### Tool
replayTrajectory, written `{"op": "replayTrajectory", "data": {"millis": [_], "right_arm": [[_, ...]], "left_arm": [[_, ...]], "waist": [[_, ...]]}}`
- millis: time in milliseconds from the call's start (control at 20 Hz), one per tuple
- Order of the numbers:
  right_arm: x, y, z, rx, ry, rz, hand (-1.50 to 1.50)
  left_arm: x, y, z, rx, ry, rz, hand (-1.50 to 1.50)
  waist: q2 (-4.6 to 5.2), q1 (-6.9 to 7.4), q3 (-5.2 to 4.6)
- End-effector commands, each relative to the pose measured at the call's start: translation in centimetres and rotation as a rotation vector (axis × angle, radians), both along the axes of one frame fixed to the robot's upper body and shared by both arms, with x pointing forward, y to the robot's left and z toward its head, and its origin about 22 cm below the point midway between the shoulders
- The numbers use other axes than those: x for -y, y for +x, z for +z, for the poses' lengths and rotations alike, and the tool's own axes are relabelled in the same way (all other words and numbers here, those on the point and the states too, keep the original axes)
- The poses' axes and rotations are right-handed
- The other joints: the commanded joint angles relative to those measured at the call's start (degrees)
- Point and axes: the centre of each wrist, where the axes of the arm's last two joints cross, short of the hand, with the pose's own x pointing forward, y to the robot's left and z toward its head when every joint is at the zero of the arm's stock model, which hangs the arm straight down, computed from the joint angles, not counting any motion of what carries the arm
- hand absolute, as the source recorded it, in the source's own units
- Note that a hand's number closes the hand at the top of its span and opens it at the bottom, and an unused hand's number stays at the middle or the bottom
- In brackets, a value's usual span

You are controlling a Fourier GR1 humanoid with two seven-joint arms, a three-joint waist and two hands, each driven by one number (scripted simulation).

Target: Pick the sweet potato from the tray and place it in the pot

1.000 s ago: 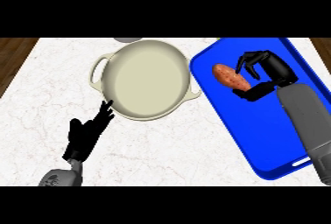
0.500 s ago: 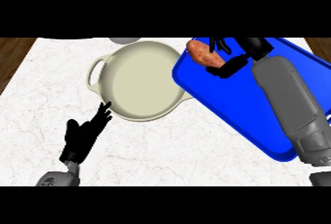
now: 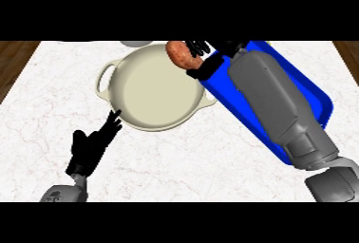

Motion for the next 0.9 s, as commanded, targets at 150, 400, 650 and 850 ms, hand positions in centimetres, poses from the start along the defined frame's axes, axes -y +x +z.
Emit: {"op": "replayTrajectory", "data": {"millis": [150,400,650,850], "right_arm": [[-5.8,-1.1,-1.6,0.127,-0.243,-0.037,1.5],[-8.2,-1.8,-2.3,0.24,-0.477,-0.105,1.5],[-7.6,-1.1,-3.1,-0.02,-0.711,-0.148,1.5],[-7.1,-1.2,-4.3,-0.166,-0.796,-0.24,-1.5]], "left_arm": [[1.8,1.1,1.7,0.04,0.007,-0.023,0.0],[1.1,0.9,1.0,0.02,-0.006,-0.066,0.0],[1.3,1.7,1.4,0.01,0.011,-0.068,0.0],[2.8,1.7,1.7,0.014,-0.011,-0.088,0.0]], "waist": [[0.56,1.36,-0.13],[0.56,2.11,-0.19],[0.88,2.76,-0.24],[0.96,4.59,-0.2]]}}
